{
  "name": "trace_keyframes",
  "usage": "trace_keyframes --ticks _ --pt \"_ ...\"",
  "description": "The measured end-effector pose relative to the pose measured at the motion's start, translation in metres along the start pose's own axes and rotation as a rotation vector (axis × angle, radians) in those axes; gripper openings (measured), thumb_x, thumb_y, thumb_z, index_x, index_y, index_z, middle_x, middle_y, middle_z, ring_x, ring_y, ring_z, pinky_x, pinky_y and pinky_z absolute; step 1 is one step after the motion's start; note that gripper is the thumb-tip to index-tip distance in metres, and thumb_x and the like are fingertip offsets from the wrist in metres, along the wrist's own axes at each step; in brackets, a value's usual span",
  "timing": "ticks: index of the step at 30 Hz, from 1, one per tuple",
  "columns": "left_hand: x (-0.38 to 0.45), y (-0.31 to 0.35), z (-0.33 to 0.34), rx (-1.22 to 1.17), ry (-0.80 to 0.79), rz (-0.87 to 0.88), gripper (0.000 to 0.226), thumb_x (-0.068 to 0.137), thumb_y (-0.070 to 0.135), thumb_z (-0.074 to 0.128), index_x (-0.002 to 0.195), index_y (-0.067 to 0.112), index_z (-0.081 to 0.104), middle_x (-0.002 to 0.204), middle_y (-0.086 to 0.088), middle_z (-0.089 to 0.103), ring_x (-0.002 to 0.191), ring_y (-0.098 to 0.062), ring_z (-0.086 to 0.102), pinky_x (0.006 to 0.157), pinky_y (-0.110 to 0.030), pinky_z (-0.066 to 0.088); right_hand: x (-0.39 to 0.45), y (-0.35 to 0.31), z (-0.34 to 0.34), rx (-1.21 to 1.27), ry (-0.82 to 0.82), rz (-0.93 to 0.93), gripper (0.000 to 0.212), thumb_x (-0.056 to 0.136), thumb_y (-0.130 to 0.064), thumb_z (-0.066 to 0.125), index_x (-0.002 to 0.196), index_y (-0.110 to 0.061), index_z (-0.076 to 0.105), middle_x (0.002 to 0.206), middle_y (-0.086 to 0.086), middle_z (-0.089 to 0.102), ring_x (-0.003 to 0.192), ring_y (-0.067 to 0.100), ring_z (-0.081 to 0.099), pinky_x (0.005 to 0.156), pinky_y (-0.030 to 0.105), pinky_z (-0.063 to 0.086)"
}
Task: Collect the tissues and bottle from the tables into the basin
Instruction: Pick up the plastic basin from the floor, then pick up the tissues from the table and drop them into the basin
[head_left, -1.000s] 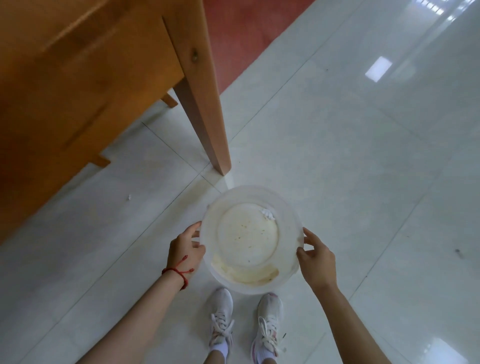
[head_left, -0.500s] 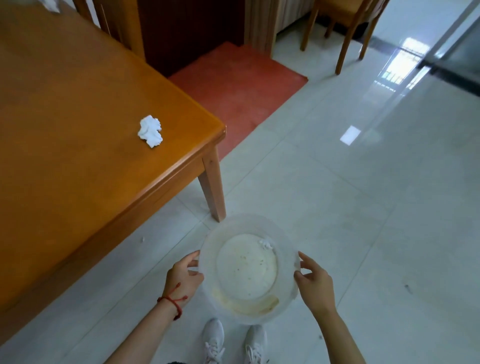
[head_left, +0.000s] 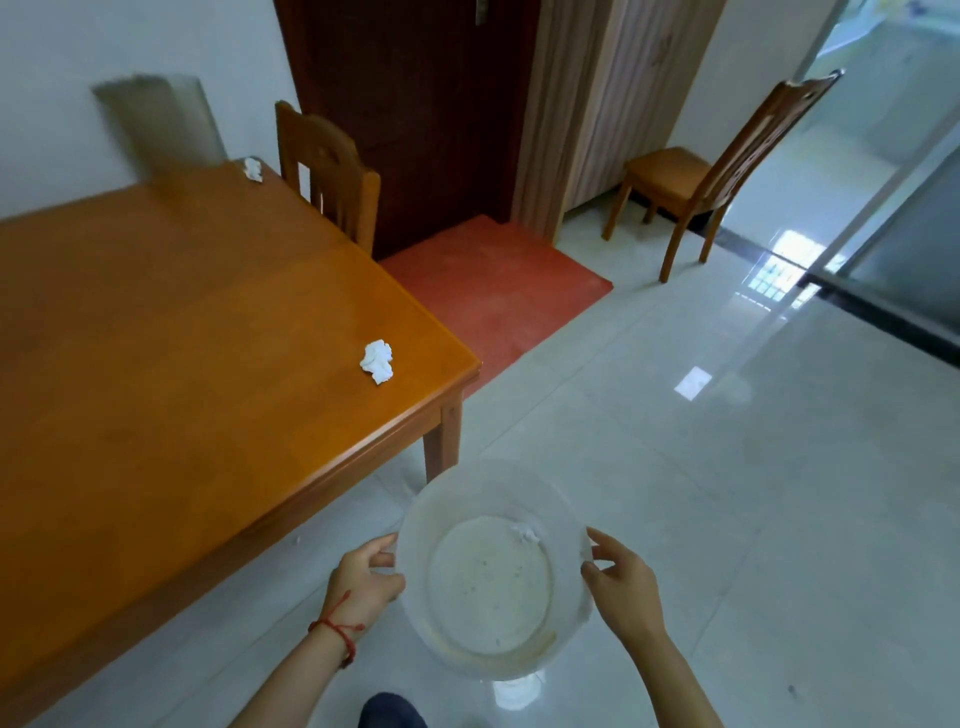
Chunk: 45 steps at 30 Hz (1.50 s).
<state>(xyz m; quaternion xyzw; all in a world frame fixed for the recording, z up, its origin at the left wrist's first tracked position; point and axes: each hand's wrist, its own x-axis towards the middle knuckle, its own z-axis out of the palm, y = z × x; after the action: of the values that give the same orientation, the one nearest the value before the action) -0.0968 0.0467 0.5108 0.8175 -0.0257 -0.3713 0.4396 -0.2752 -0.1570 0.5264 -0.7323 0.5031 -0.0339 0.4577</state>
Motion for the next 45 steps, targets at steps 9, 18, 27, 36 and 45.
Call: trace_keyframes --ticks 9,18,27,36,45 --pt "0.002 0.005 -0.037 -0.091 0.086 -0.039 0.053 0.074 0.005 0.065 0.126 0.011 0.053 0.104 -0.011 0.064 0.093 -0.024 0.059 0.067 -0.026 0.049 0.002 -0.046 0.013 -0.071 -0.079 -0.075 0.043 0.082 -0.009 0.053 0.124 -0.021 0.057 0.093 -0.002 0.065 0.072 0.002 0.061 0.059 0.009 0.040" --pt "0.010 0.002 -0.037 -0.217 0.153 -0.138 0.061 0.069 0.005 0.071 0.127 0.009 0.052 0.102 -0.011 0.064 0.092 -0.027 0.062 0.063 -0.028 0.055 0.039 -0.070 0.012 -0.145 -0.196 -0.155 0.043 0.082 -0.006 0.055 0.122 -0.020 0.057 0.090 -0.002 0.064 0.074 0.008 0.062 0.058 0.008 0.041" --pt "0.016 0.006 0.011 -0.389 0.366 -0.248 0.053 0.072 -0.005 0.061 0.124 0.006 0.054 0.105 -0.014 0.063 0.086 -0.029 0.062 0.055 -0.026 0.053 0.119 -0.082 0.001 -0.286 -0.437 -0.291 0.045 0.082 -0.012 0.054 0.126 -0.022 0.054 0.101 -0.001 0.067 0.079 0.010 0.066 0.060 0.010 0.044" --pt "0.013 0.018 0.056 -0.513 0.491 -0.290 0.051 0.072 -0.005 0.064 0.121 0.007 0.057 0.090 -0.012 0.067 0.084 -0.031 0.064 0.055 -0.026 0.055 0.179 -0.094 -0.013 -0.383 -0.601 -0.366 0.041 0.085 -0.010 0.052 0.124 -0.024 0.055 0.095 -0.003 0.061 0.070 0.004 0.061 0.053 0.009 0.044" --pt "0.021 0.022 0.052 -0.557 0.552 -0.297 0.053 0.071 -0.004 0.064 0.121 0.011 0.057 0.094 -0.014 0.066 0.087 -0.032 0.065 0.064 -0.031 0.056 0.199 -0.109 0.005 -0.410 -0.676 -0.399 0.040 0.087 -0.012 0.053 0.125 -0.023 0.054 0.113 0.004 0.067 0.070 0.004 0.061 0.076 0.019 0.049"
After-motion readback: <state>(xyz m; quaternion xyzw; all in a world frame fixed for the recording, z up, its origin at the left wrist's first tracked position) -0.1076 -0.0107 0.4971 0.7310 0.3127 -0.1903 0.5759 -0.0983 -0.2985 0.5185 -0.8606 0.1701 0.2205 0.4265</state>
